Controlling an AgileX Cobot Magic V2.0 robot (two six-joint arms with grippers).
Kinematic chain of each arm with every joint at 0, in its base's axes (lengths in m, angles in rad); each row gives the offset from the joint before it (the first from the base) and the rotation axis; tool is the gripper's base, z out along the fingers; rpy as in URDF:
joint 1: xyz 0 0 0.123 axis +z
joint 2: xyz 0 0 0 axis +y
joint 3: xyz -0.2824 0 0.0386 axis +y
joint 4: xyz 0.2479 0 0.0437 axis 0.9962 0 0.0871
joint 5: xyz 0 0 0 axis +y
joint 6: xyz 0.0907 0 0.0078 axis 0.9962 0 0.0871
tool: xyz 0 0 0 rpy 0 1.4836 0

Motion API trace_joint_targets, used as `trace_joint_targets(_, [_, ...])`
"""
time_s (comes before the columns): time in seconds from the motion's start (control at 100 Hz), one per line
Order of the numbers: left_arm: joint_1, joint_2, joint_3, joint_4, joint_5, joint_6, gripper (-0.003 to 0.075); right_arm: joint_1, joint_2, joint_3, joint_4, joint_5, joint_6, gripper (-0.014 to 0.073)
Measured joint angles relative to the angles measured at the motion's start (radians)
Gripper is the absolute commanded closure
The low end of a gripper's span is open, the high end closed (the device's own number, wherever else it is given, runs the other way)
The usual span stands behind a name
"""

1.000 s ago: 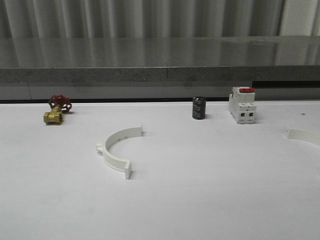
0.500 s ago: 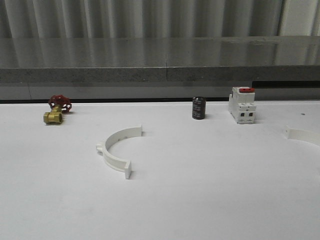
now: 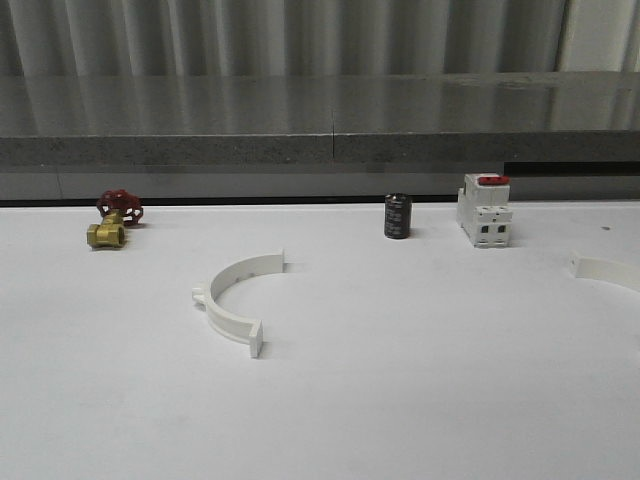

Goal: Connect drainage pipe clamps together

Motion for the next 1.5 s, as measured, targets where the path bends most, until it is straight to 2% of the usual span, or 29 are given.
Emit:
trace_joint_targets(0.55, [0.0, 0.0, 0.0, 0.002, 0.0, 0.0, 0.074, 0.0, 0.0, 0.0, 0.0, -0.045, 0.0, 0.0662])
trace_joint_targets(0.74, [0.0, -0.002, 0.0, 0.002, 0.002, 0.0, 0.074, 0.0, 0.025, -0.045, 0.052, 0.068, 0.032, 0.0662])
trace_joint_targets(0.93, [0.0, -0.004, 0.0, 0.002, 0.002, 0.0, 0.074, 0.0, 0.203, -0.177, 0.098, 0.135, 0.057, 0.0662])
trace_joint_targets(1.24, [0.0, -0.004, 0.0, 0.002, 0.002, 0.0, 0.074, 0.0, 0.573, -0.474, 0.102, 0.399, 0.058, 0.0662])
trace_joint_targets(1.5, [0.0, -0.004, 0.0, 0.002, 0.002, 0.0, 0.074, 0.0, 0.799, -0.622, 0.102, 0.443, 0.058, 0.0652])
